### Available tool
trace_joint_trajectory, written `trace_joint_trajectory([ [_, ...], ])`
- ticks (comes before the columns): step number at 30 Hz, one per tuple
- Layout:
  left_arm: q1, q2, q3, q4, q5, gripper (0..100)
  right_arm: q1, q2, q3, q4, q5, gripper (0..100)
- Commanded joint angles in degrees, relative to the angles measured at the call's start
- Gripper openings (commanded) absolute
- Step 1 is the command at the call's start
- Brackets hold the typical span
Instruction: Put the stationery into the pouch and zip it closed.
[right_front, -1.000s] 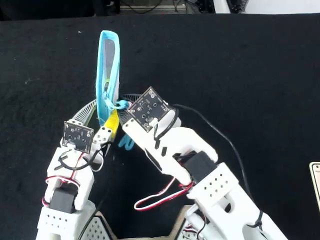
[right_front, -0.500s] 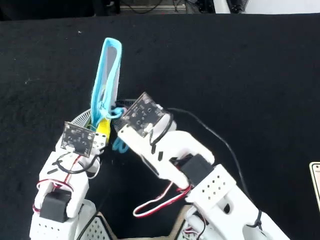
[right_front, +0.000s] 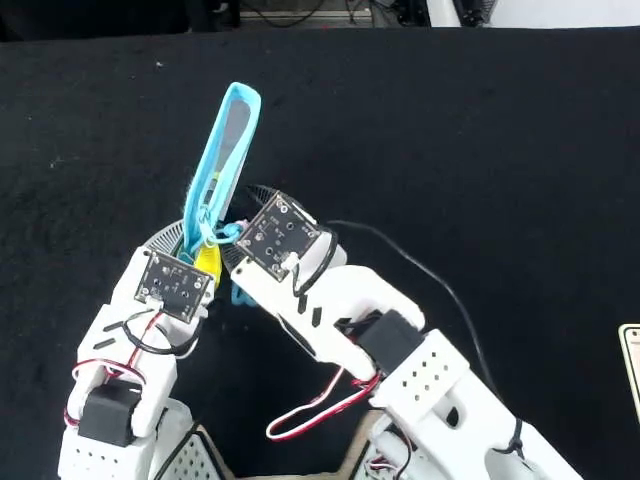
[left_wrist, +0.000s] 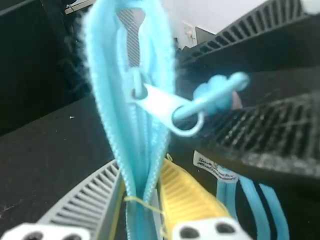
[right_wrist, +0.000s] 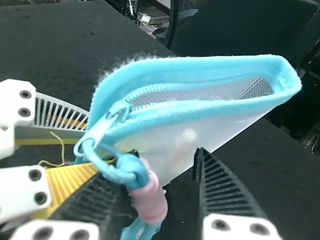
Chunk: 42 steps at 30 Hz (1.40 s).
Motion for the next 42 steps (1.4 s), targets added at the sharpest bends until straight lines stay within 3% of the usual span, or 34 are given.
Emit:
trace_joint_trajectory([
  [1,-0.48,-0.44,-1.36,-3.43,-0.88,3,-0.35,-1.36,-1.89,3.60,-0.09,18.3],
  [9,-0.48,-0.44,-0.04,-5.19,-0.88,3,-0.53,-8.48,-3.03,9.23,0.00,18.3],
  [19,-0.48,-0.44,-0.04,-5.19,-0.88,3,-0.70,-13.67,2.07,3.60,-0.44,18.3],
  [24,-0.48,-0.44,0.04,-5.19,-0.88,3,-4.48,-13.67,4.88,0.00,-0.09,18.3],
  [38,-0.48,-0.44,0.04,-5.10,-0.88,3,-6.42,-13.76,5.14,-0.18,-0.09,18.2],
  [42,-0.48,-0.44,0.04,-5.10,-0.88,3,-6.42,-13.76,5.05,0.00,-0.09,8.2],
])
